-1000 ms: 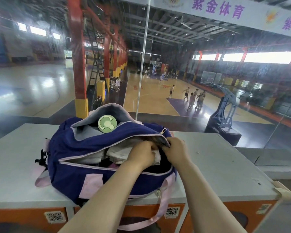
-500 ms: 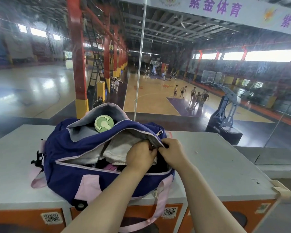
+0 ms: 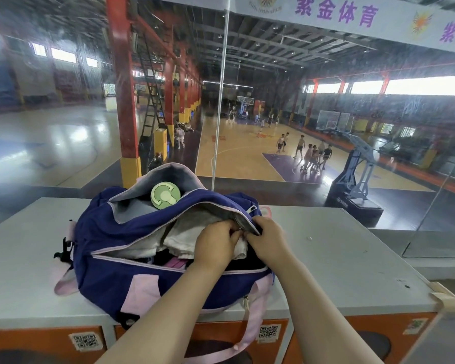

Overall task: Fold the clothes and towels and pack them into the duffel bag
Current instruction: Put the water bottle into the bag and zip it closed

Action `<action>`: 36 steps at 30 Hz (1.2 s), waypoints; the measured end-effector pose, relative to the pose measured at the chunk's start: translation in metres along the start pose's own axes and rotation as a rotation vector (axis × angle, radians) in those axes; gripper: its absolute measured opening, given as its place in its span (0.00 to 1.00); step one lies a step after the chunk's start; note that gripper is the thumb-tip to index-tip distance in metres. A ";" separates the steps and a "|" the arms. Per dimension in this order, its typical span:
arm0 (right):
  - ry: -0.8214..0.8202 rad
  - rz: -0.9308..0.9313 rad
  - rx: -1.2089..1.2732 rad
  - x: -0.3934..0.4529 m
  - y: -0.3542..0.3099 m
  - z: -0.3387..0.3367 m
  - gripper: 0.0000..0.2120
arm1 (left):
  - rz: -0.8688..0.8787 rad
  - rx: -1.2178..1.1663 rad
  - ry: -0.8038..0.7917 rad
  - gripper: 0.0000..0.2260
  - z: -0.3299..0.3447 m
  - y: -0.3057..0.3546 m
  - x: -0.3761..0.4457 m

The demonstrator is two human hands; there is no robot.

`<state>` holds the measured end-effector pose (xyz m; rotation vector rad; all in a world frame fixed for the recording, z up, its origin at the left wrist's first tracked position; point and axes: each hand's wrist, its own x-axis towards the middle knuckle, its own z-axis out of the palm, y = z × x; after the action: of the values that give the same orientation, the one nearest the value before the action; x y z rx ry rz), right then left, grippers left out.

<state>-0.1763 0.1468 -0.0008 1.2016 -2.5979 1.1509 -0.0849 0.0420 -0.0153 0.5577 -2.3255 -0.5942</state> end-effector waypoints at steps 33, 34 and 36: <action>0.104 0.067 -0.409 -0.003 -0.032 -0.001 0.11 | -0.035 0.013 0.142 0.05 -0.048 -0.017 -0.018; 0.114 0.009 -0.454 -0.004 -0.037 0.002 0.10 | -0.050 0.004 0.156 0.05 -0.049 -0.019 -0.019; 0.141 -0.146 -0.517 -0.004 -0.053 0.010 0.13 | -0.083 -0.011 0.170 0.05 -0.050 -0.022 -0.022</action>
<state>-0.1353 0.1213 0.0225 1.1160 -2.4297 0.4696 -0.0300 0.0224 -0.0041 0.6753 -2.1463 -0.5746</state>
